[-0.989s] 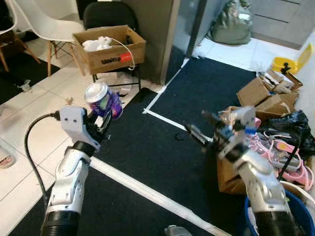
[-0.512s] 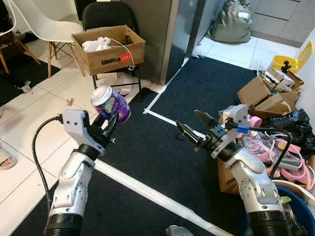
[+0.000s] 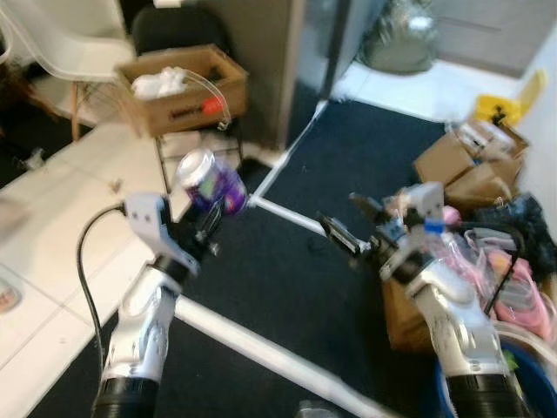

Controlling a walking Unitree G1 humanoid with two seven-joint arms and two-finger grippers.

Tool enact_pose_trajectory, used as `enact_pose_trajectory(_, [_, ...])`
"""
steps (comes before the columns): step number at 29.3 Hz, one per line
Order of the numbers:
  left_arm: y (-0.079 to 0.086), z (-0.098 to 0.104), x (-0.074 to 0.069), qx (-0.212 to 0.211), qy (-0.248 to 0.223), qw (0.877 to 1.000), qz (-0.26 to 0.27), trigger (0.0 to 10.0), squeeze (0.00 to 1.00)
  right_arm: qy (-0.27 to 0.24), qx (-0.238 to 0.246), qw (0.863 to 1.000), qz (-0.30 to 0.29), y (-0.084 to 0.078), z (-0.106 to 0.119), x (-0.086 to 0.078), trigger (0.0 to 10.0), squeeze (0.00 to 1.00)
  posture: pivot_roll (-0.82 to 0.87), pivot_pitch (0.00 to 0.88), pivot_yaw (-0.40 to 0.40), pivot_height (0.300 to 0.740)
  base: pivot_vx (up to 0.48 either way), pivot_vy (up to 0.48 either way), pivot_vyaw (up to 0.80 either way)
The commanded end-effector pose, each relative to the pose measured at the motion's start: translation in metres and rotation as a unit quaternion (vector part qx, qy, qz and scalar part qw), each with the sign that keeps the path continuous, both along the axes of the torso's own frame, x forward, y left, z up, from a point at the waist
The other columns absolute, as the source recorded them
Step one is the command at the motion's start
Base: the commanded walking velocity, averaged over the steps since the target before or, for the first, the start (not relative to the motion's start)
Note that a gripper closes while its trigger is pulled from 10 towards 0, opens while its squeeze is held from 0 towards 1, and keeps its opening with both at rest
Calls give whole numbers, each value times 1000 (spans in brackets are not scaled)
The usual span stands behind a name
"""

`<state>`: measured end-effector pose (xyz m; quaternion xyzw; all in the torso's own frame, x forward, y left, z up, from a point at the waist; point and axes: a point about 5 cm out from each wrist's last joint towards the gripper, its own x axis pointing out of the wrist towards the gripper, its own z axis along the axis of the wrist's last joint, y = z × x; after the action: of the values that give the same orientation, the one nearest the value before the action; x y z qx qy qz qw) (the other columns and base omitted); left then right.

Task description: Picking trash to rubbish bin

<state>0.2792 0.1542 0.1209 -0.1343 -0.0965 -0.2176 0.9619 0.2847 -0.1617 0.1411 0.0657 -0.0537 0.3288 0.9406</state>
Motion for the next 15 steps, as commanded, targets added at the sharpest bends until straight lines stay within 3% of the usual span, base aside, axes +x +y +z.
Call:
enact_pose_trajectory(1, [1,-3,1,0,6,1000,-1,10000,0,11,-4,1000,5,0,-4,-2,10000,0,-42,0,-28,740,330,0,0])
enact_pose_trajectory(15, [1,-3,1,0,5,1000,-8,10000,0,-14,20,996,88,-13,0,-12,10000,0,-39,0,-24,740,336,0,0])
